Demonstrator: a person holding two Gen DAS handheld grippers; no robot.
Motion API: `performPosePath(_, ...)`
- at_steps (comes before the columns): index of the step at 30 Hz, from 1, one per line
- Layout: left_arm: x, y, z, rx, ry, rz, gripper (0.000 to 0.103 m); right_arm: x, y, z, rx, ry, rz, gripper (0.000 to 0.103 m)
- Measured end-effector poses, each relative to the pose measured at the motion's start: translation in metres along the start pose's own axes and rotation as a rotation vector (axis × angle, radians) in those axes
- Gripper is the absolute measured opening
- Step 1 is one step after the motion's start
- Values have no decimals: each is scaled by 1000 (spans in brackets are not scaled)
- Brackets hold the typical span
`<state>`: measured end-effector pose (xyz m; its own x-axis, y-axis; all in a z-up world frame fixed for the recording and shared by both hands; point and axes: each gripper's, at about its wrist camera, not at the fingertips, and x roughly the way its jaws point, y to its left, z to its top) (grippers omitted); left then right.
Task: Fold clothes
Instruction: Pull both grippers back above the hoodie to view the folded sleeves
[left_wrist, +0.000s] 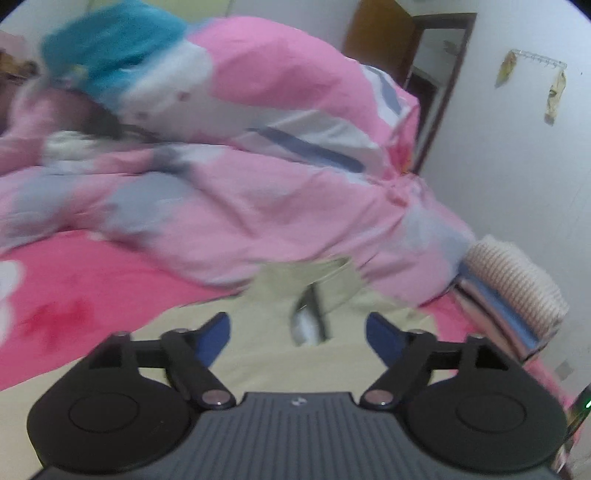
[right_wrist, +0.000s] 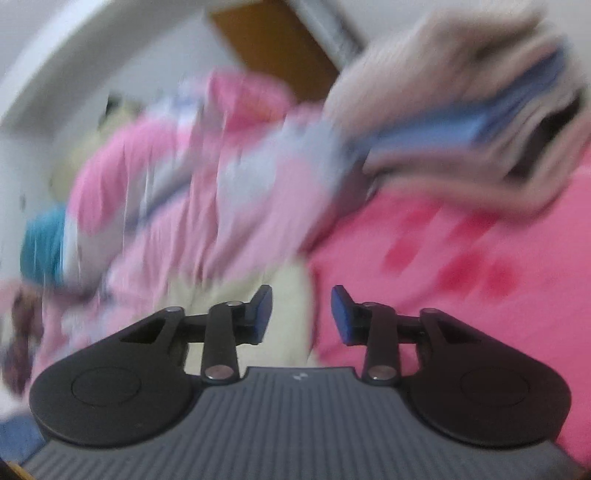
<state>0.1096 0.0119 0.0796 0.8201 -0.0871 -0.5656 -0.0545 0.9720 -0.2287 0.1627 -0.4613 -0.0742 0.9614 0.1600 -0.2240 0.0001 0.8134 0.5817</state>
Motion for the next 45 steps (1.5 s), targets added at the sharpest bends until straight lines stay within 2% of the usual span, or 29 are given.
performPosePath(2, -29, 11, -13, 19, 2, 33, 88, -26, -7, 14, -5, -62, -36, 50)
performPosePath(5, -60, 23, -27, 45, -11, 57, 92, -54, -14, 30, -54, -97, -120, 56)
performPosePath(8, -84, 35, -46, 40, -23, 20, 100, -77, -14, 39, -100, -87, -196, 59)
performPosePath(11, -88, 42, -73, 64, 9, -33, 102, -109, -5, 32, -158, -78, -194, 59)
performPosePath(13, -77, 40, -90, 97, 42, -58, 102, -132, 2, 15, -175, -52, -144, 59)
performPosePath(14, -67, 38, -100, 118, 58, -73, 102, -136, 7, 6, -185, -19, -124, 57)
performPosePath(17, -34, 22, -129, 209, 137, -112, 101, -138, 36, -41, -305, 163, -80, 51)
performPosePath(21, -6, 6, -166, 280, 216, -172, 101, -135, 67, -105, -535, 375, -136, 46)
performPosePath(23, -4, 3, -183, 313, 219, -192, 101, -149, 67, -117, -579, 392, -175, 45)
performPosePath(25, -5, 4, -199, 338, 219, -198, 101, -174, 63, -114, -547, 406, -227, 45)
performPosePath(29, -7, 7, -205, 345, 208, -205, 103, -218, 65, -103, -453, 416, -342, 46)
performPosePath(30, -8, 8, -206, 346, 205, -207, 103, -228, 72, -104, -429, 398, -320, 46)
performPosePath(33, -9, 10, -209, 349, 195, -212, 103, -221, 118, -109, -445, 344, -188, 46)
performPosePath(36, -11, 13, -213, 352, 186, -217, 103, -188, 158, -133, -520, 358, -89, 44)
performPosePath(38, -12, 14, -215, 355, 180, -221, 103, -169, 165, -161, -573, 410, -104, 35)
performPosePath(40, -13, 16, -217, 357, 173, -224, 103, -157, 162, -191, -615, 457, -144, 33)
performPosePath(42, -14, 18, -219, 357, 167, -229, 103, -165, 166, -193, -627, 437, -154, 33)
performPosePath(44, -14, 20, -220, 354, 160, -237, 103, -171, 175, -185, -620, 449, -171, 25)
performPosePath(45, -14, 20, -221, 351, 157, -238, 103, -174, 179, -185, -637, 439, -164, 25)
